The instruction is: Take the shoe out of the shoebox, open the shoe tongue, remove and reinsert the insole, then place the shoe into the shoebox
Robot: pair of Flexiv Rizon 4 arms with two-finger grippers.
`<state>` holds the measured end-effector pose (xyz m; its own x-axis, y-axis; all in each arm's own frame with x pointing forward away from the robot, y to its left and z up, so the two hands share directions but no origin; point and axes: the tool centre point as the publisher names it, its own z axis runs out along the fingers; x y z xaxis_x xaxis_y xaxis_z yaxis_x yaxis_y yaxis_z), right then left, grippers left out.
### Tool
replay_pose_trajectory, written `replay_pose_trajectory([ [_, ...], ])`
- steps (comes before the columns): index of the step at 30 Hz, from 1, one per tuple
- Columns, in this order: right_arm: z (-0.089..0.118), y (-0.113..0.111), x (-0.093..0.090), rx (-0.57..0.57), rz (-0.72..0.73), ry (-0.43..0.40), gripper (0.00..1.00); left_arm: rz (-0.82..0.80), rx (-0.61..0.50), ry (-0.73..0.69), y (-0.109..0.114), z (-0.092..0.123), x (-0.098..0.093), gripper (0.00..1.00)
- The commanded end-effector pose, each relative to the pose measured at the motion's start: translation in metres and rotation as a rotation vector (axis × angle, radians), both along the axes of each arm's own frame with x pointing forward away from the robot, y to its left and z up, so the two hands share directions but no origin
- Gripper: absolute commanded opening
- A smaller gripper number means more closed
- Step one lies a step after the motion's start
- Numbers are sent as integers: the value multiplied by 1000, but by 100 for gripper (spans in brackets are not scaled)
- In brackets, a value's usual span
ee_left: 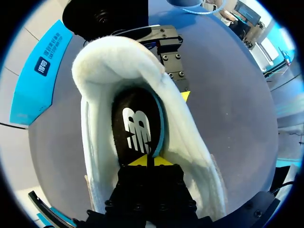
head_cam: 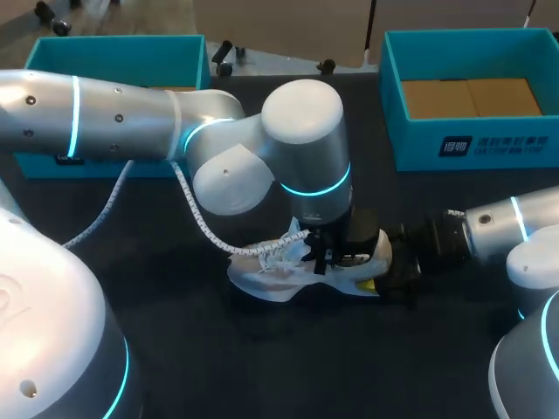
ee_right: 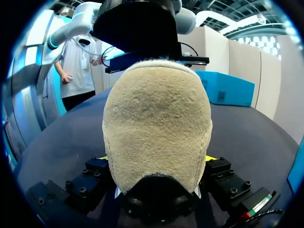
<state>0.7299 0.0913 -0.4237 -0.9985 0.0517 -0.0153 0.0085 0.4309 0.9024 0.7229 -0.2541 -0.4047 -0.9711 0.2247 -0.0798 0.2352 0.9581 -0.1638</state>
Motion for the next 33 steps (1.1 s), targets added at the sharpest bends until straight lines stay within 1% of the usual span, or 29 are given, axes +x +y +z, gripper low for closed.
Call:
replay_pose_trajectory([
  [1,-1,1,-1,-4,-1,0,0,-28,-1,26,10,13,-1,0],
  [8,-1,1,-1,-4,-1,0,0,-31,-22,80,20,29,-4,0],
  [15,-1,1,-1,-4,-1,0,0,-24,-59,124,27,36,-4,0],
  [22,-1,1,-1,-4,-1,0,0,-23,-72,147,36,41,-6,0],
  [29,-1,1,-1,-4,-1,0,0,-17,-126,170,38,49,-10,0],
  [33,-1,1,-1,-4,-1,0,0,-21,-147,167,34,56,-11,0],
])
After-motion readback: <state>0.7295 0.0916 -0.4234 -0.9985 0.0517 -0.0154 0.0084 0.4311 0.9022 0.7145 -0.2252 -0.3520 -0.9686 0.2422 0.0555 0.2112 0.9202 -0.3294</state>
